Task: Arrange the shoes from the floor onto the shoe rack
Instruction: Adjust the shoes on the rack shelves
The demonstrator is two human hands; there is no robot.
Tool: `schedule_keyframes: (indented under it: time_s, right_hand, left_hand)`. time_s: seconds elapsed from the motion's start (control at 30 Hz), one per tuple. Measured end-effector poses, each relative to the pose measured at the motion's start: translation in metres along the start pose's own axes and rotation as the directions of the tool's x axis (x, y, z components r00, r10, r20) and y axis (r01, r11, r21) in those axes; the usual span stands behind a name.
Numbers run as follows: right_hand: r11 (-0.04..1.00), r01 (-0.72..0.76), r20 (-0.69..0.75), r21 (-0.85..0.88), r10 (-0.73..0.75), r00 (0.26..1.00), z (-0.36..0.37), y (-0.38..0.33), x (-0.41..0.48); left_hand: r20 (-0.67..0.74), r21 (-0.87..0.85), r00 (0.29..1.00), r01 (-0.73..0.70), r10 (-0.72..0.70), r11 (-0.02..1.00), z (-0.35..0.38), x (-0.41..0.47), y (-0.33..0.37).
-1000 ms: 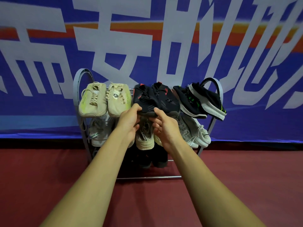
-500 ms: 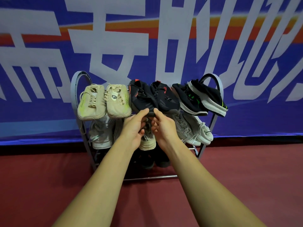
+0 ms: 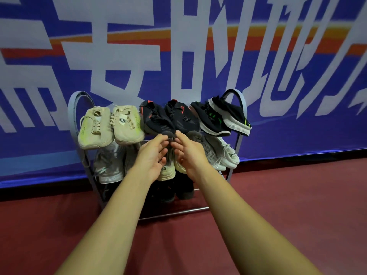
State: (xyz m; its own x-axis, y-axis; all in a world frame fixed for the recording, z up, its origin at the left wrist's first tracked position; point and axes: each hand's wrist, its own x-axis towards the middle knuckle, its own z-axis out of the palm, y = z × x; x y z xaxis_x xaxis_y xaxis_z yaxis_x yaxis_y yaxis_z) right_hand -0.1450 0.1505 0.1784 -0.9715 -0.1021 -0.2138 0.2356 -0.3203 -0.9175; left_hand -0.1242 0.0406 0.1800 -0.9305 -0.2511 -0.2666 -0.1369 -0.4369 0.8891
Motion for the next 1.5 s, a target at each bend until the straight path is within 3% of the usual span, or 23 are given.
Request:
schedule_keyframes:
  time_s: [0.13, 0.33, 0.63, 0.77, 0.97, 1.17, 1.5]
  right_hand:
    - [0.996, 0.027, -0.06, -0.086, -0.032, 0.998, -0.029, -0.005, -0.009]
    - [0.997, 0.061, -0.168, -0.043, -0.067, 0.984, -0.071, -0.033, -0.009]
    - [0.997, 0.04, -0.311, -0.059, -0.056, 0.949, -0.135, -0.058, 0.016]
    - [0.999, 0.021, -0.33, -0.029, -0.029, 0.944, -0.158, -0.065, 0.026]
    - [0.997, 0.047, -0.263, 0.062, -0.029, 0.964, -0.167, -0.07, 0.038]
    - [0.983, 0.046, -0.264, 0.178, 0.003, 0.964, -0.167, -0.082, 0.035]
    - [0.987, 0.079, -0.278, 0.137, -0.038, 0.96, -0.176, -0.107, 0.007]
  left_hand:
    - [0.033, 0.024, 0.998, 0.055, -0.056, 0.998, 0.015, -0.009, -0.006]
    - [0.137, 0.119, 0.988, 0.054, -0.071, 0.991, 0.046, -0.017, -0.015]
    - [0.243, 0.091, 0.963, 0.096, -0.116, 0.991, 0.11, 0.001, -0.04]
    - [0.205, 0.147, 0.974, 0.065, -0.095, 0.987, 0.13, 0.002, -0.052]
    - [0.21, 0.182, 0.974, -0.119, 0.08, 0.976, 0.164, 0.001, -0.037]
    - [0.086, 0.309, 0.994, -0.093, 0.07, 0.946, 0.2, -0.004, -0.023]
    - [0.097, 0.352, 0.994, -0.083, 0.052, 0.932, 0.206, -0.009, 0.018]
